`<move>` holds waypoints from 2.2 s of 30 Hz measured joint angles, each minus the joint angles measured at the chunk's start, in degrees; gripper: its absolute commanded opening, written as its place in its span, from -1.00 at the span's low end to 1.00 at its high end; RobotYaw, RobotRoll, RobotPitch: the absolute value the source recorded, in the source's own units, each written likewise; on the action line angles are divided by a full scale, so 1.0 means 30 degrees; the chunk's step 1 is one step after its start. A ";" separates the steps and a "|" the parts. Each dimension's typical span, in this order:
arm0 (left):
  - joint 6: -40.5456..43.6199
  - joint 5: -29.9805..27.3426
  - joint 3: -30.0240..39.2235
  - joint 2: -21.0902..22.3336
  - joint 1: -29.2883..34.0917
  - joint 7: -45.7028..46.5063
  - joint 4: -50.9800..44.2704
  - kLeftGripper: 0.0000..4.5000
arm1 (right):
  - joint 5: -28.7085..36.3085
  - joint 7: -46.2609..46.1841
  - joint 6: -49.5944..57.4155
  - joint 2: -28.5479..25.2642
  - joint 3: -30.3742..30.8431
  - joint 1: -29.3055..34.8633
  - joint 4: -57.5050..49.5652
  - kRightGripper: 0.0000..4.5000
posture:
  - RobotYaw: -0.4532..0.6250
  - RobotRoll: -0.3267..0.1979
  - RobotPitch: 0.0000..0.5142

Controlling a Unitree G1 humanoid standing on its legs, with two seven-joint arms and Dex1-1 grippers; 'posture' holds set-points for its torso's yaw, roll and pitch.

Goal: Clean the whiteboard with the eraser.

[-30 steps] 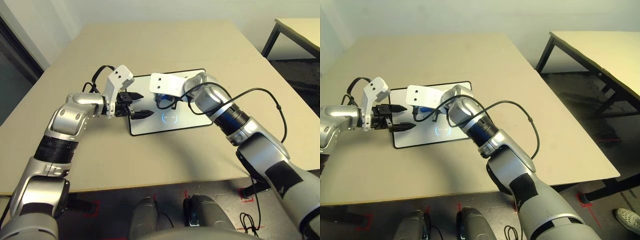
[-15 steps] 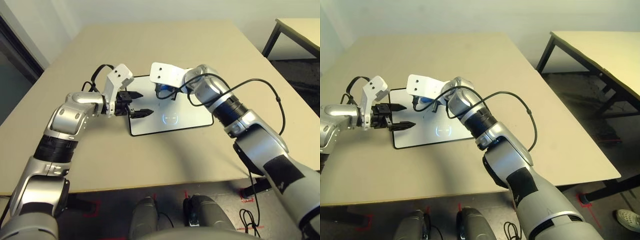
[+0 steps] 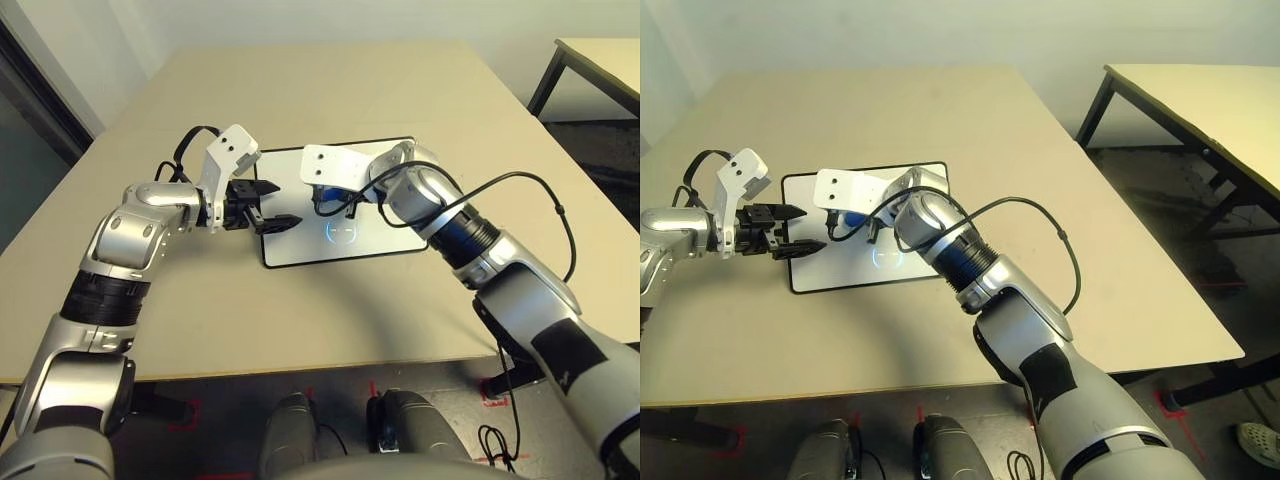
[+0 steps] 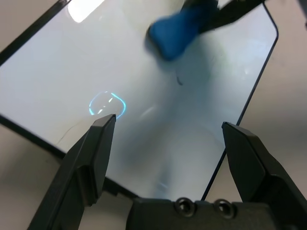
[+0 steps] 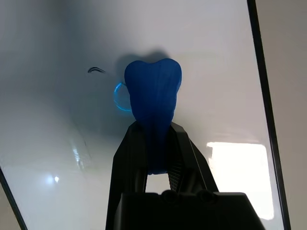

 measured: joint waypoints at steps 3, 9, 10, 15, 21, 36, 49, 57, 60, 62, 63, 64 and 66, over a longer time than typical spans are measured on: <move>0.0002 0.0000 0.0000 0.0008 -0.0002 -0.0011 0.0013 1.00 | -0.0046 0.0426 0.0991 -0.0445 0.0256 0.0947 -0.1821 -0.76 | -0.20 0.25 -0.72; -0.0003 0.0004 -0.0007 -0.0046 -0.0093 -0.0013 0.0037 1.00 | -0.0068 0.1605 0.3199 -0.0947 0.1656 0.1866 -0.4644 -0.76 | -0.20 0.25 -0.71; -0.0003 0.0003 -0.0006 -0.0062 -0.0098 -0.0013 0.0038 1.00 | -0.0059 0.1732 0.3432 -0.1062 0.1783 0.1947 -0.4958 -0.76 | -0.20 0.25 -0.71; -0.0011 0.0010 -0.0006 -0.0068 -0.0121 -0.0016 0.0079 1.00 | 0.0125 0.1744 0.3451 -0.1096 0.1839 0.1849 -0.4704 -0.76 | -0.20 0.25 -0.71; -0.0022 0.0007 -0.0006 -0.0078 -0.0127 -0.0018 0.0090 1.00 | 0.0306 0.0859 0.2316 -0.0821 0.1222 0.0357 -0.2446 -0.76 | -0.20 0.25 -0.70; -0.0122 0.0012 -0.0007 -0.0191 -0.0138 -0.0017 0.0226 1.00 | 0.0266 0.0949 0.2909 -0.0773 0.1715 0.1646 -0.4146 -0.76 | -0.21 0.25 -0.67; -0.0119 0.0007 -0.0003 -0.0175 -0.0137 -0.0012 0.0216 1.00 | 0.0628 -0.0160 0.0928 0.0426 0.0753 0.0122 -0.0519 -0.76 | -0.18 0.25 -0.66; -0.0089 0.0003 0.0003 -0.0158 -0.0135 0.0009 0.0206 1.00 | 0.0453 -0.0405 0.0257 0.0014 0.0793 0.1542 -0.1917 -0.76 | -0.18 0.25 -0.66; -0.0076 0.0003 0.0003 -0.0157 -0.0135 0.0013 0.0203 1.00 | 0.0311 -0.0176 0.0138 -0.0275 0.1036 0.2110 -0.2612 -0.76 | -0.19 0.25 -0.66; -0.0072 0.0005 0.0003 -0.0157 -0.0135 0.0013 0.0203 1.00 | 0.0246 -0.0073 -0.0031 -0.0390 0.1085 0.2398 -0.2813 -0.76 | -0.19 0.25 -0.66; -0.0072 0.0005 0.0003 -0.0158 -0.0139 0.0013 0.0203 1.00 | 0.0241 -0.0042 -0.0115 -0.0412 0.1092 0.2432 -0.2765 -0.76 | -0.19 0.25 -0.66; -0.0072 0.0004 0.0003 -0.0158 -0.0139 0.0012 0.0204 1.00 | 0.0233 -0.0040 -0.0178 -0.0418 0.1092 0.2429 -0.2701 -0.76 | -0.19 0.25 -0.67; -0.0072 0.0007 0.0002 -0.0158 -0.0141 0.0011 0.0206 1.00 | 0.0233 -0.0051 -0.0446 -0.0404 0.1061 0.2325 -0.2334 -0.76 | -0.20 0.25 -0.67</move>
